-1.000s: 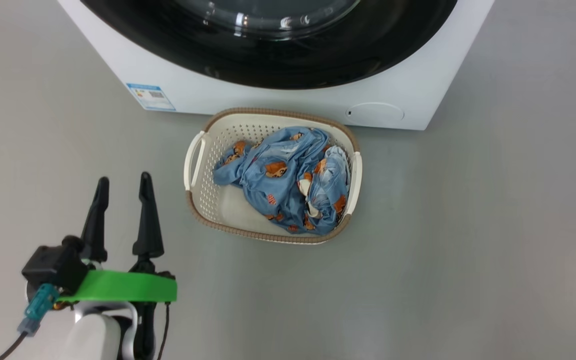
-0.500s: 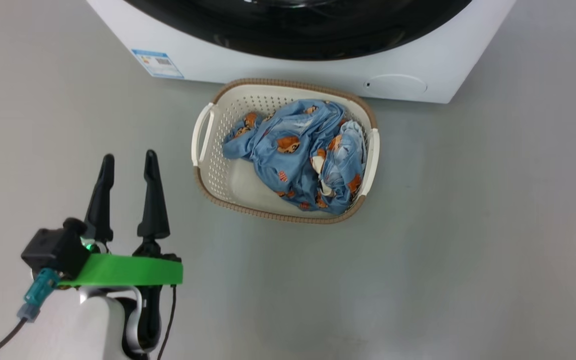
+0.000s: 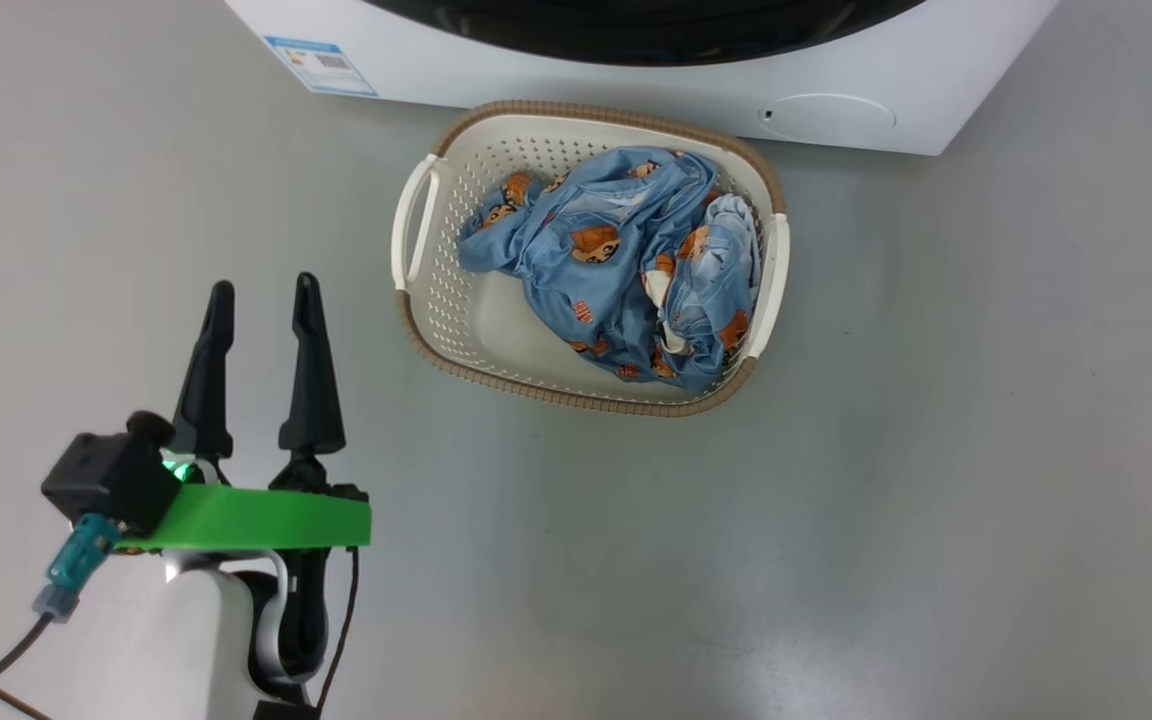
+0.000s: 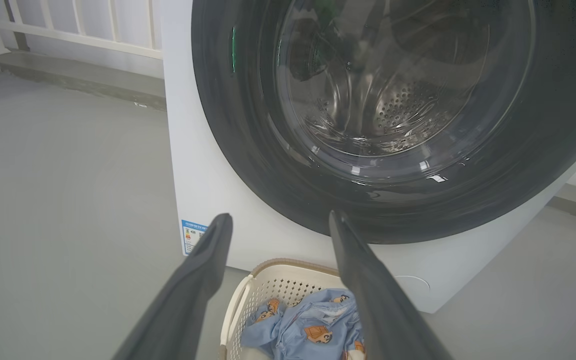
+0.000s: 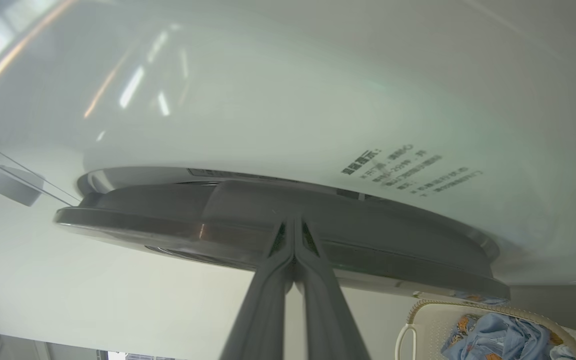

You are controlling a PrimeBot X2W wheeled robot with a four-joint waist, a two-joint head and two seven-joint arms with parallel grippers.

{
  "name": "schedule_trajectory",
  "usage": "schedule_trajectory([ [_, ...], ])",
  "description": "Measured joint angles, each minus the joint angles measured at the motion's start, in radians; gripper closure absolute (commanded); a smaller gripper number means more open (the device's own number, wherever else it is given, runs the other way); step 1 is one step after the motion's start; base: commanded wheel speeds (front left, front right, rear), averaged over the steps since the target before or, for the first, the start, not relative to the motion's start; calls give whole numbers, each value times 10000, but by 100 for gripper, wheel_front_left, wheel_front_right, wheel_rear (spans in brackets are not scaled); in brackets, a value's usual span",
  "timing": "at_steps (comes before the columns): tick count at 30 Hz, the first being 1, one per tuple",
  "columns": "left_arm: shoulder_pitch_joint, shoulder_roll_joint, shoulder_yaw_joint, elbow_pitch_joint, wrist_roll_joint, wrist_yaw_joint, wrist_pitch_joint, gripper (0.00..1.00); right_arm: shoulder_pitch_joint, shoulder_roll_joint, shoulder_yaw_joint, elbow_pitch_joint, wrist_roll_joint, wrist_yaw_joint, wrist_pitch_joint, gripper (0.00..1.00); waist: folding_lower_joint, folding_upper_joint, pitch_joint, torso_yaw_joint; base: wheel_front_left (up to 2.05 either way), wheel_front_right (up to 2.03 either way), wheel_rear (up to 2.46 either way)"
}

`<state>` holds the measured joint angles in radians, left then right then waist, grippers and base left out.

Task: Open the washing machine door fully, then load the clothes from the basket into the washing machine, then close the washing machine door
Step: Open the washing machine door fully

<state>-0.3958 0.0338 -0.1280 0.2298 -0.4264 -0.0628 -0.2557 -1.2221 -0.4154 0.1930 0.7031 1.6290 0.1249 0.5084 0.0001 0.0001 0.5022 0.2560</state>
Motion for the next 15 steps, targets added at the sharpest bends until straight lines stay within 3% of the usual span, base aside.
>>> schedule_trajectory([
  [15, -1, -52, -263, 98, -128, 25, 0, 0, -832, 25, 125, 366, -288, 0, 92, 100, 0, 0, 91, 394, 0, 0, 0],
])
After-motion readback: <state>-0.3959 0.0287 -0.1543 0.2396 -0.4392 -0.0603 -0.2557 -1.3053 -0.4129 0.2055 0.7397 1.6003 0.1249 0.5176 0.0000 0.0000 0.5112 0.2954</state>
